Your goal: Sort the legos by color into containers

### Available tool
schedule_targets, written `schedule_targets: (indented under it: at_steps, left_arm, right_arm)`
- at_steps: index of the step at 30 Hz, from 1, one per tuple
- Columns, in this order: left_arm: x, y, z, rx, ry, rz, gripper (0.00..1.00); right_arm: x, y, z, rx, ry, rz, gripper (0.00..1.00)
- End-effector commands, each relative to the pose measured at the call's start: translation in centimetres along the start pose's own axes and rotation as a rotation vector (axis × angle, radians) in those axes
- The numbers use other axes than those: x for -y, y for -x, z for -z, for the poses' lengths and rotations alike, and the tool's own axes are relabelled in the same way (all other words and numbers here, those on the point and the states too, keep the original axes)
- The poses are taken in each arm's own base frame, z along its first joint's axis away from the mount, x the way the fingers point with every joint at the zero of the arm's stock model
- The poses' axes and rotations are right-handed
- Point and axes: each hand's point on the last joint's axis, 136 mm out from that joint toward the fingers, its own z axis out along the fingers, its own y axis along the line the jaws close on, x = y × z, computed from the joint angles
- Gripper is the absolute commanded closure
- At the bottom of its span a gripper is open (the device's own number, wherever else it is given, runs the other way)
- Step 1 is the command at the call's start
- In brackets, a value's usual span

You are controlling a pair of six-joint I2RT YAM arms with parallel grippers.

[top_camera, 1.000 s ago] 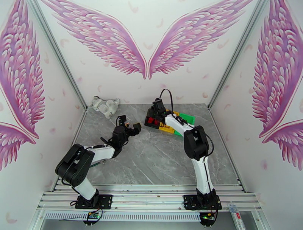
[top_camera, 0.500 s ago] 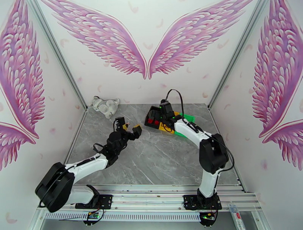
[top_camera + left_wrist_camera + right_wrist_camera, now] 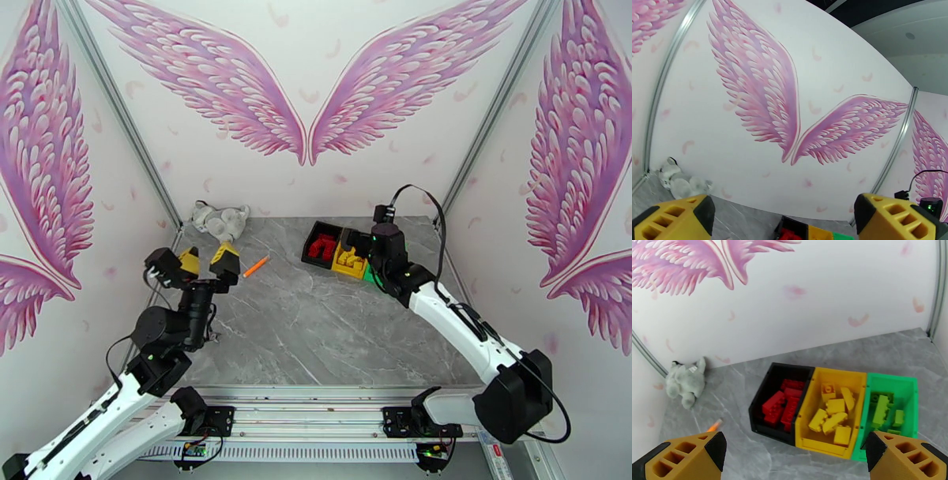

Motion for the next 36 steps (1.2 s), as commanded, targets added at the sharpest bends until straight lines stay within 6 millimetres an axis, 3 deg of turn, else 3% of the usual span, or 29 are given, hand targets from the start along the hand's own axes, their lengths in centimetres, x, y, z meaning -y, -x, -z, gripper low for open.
schedule_targets:
  at_steps: [1,3,5,9,12,16,20,22,26,29,31,33,36]
  left_arm:
    - [-1.3,-2.5,-0.1,-0.087,0.05,-0.285,0.01]
    - [-3.0,-2.9,-0.2,-0.113,0.15,-0.347,0.01]
    - [-7.3,-3.5,0.9,-0.071,0.396,-0.254,0.01]
    - [-9.9,-7.7,0.1,-0.125,0.376,-0.349,0.01]
    - [-13.4,-10.6,-0.1,-0.22,0.495,-0.474,0.01]
    - [-16.5,-14.8,-0.4,-0.328,0.557,-0.614,0.01]
    - [-18.7,-18.1,-1.2,-0.38,0.559,-0.644,0.01]
    - [-19.9,-19.3,-1.7,-0.39,0.574,-0.639,0.01]
    - [-21.6,-21.7,-2.5,-0.405,0.574,-0.689,0.01]
    - [-23.1,-23.2,-1.9,-0.368,0.58,-0.679,0.01]
    - [-23.2,-22.6,-2.0,-0.307,0.595,-0.683,0.01]
    - [-23.8,-23.1,-1.9,-0.365,0.585,-0.64,0.03]
    - [-24.5,-23.0,-1.7,-0.357,0.551,-0.572,0.05]
  right_arm:
    - [3.2,-0.8,1.5,0.09,-0.091,0.069,0.04]
    - [3.7,-2.4,2.4,0.096,-0.066,0.171,0.01]
    - [5.1,-2.8,3.7,0.146,-0.097,0.237,0.01]
    - [6.3,-3.1,4.8,0.249,-0.108,0.293,0.01]
    - [7.9,-4.4,3.9,0.224,-0.177,0.322,0.01]
    - [9.5,-8.2,1.4,0.13,-0.224,0.391,0.01]
    - [11.8,-11.9,-1.1,0.046,-0.261,0.423,0.01]
    - [13.6,-12.4,-1.6,0.054,-0.295,0.388,0.01]
    - [13.4,-11.4,-1.5,0.15,-0.23,0.386,0.01]
    - [14.1,-10.8,-2.1,0.175,-0.227,0.333,0.01]
    - [14.0,-10.9,-2.6,0.185,-0.178,0.288,0.01]
    - [14.5,-12.1,-3.5,0.183,-0.179,0.271,0.01]
    - [13.7,-13.2,-4.3,0.175,-0.121,0.309,0.01]
